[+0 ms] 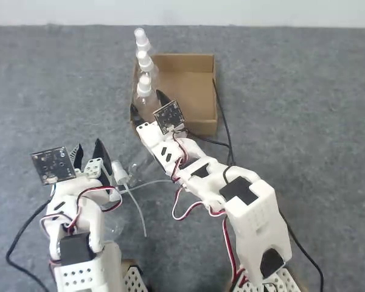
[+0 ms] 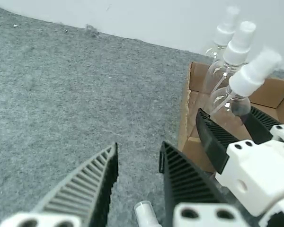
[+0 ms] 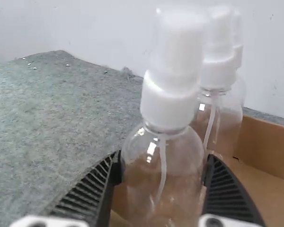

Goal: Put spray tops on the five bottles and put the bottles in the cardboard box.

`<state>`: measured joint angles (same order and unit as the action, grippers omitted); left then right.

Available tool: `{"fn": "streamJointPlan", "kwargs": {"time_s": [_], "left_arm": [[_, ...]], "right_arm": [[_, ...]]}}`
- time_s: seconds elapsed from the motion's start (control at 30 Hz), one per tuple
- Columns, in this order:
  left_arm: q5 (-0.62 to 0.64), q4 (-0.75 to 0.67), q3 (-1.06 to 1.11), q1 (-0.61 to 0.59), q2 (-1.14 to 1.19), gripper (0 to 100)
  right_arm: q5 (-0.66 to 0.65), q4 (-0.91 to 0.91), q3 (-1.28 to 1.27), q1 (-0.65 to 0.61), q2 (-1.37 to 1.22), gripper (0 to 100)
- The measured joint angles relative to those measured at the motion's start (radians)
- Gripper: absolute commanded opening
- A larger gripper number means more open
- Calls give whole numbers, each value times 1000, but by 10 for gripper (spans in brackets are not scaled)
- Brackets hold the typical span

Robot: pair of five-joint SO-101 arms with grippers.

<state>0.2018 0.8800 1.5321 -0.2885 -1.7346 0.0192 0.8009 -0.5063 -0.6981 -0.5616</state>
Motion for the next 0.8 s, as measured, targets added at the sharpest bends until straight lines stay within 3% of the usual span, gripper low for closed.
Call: {"fn": "streamJointPlan", "kwargs": {"time_s": [0.8], "left_arm": [[0,0,0,0,0,134]], "right_arm": [[2,0,-143,0,75,227]]}}
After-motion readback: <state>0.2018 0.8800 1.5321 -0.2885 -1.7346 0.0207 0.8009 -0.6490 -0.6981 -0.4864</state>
